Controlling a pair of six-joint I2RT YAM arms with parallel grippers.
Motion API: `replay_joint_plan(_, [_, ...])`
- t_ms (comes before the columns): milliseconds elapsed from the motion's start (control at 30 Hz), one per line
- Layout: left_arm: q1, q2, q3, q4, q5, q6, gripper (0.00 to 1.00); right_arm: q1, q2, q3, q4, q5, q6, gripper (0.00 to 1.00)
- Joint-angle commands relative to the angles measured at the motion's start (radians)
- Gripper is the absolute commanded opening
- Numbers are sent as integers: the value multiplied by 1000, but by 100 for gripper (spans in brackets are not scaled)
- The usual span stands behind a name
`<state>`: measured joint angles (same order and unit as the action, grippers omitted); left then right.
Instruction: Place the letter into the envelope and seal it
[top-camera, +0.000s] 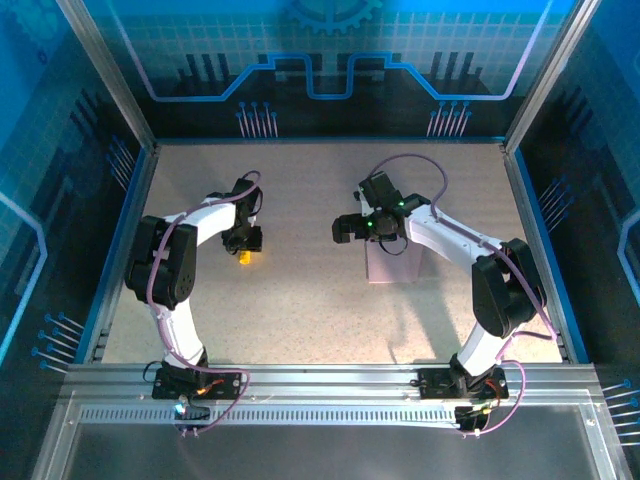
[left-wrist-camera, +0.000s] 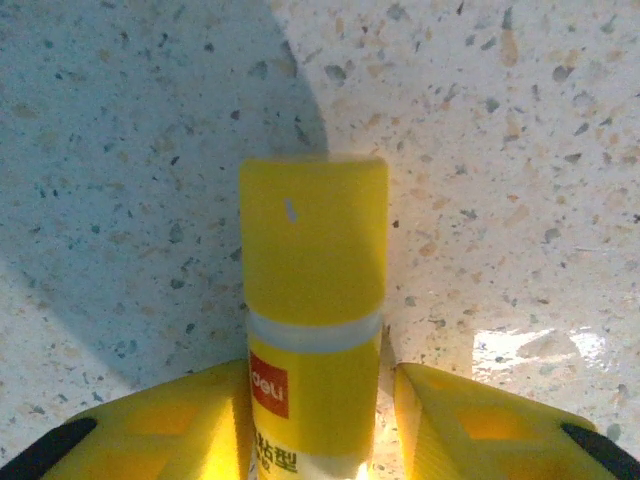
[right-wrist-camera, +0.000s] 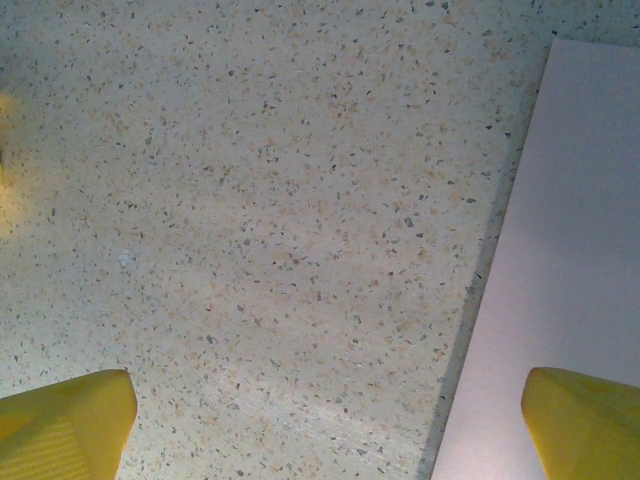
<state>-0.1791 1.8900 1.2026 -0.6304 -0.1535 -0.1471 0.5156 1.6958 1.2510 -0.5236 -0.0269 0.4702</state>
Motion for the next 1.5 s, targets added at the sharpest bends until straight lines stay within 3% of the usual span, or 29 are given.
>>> replay_joint_plan(0, [15,27,19,17,-18,13,38,-19,1,-7,-10,-9,4,100])
replay_joint_plan(200, [16,49,27,18,-8,7,20,-25,-14,-15,-12,-7,3,100])
replay_joint_plan(400, [16,30,32,8,13,6,15,-28,-37,-17,-20,-5,1,100])
replay_joint_plan(533, [14,-16,29,7,82,2,6,-31,-55,-13,-31,-12,3,100])
replay_joint_plan(733, [6,-170,-1,51,291,20,6,-53,-104,-7,-39,-84,44,99])
replay_joint_plan(967, [-62,-361,-63,164,595,110,5,-75,-159,54,-37,-285,56,94])
replay_joint_plan(1167, [-174,-451,-61,141,691,199,4,-33,-154,148,-36,-459,60,85])
replay_joint_plan(1467, [-199,-472,2,43,742,291,5,35,-172,167,-40,-440,82,83])
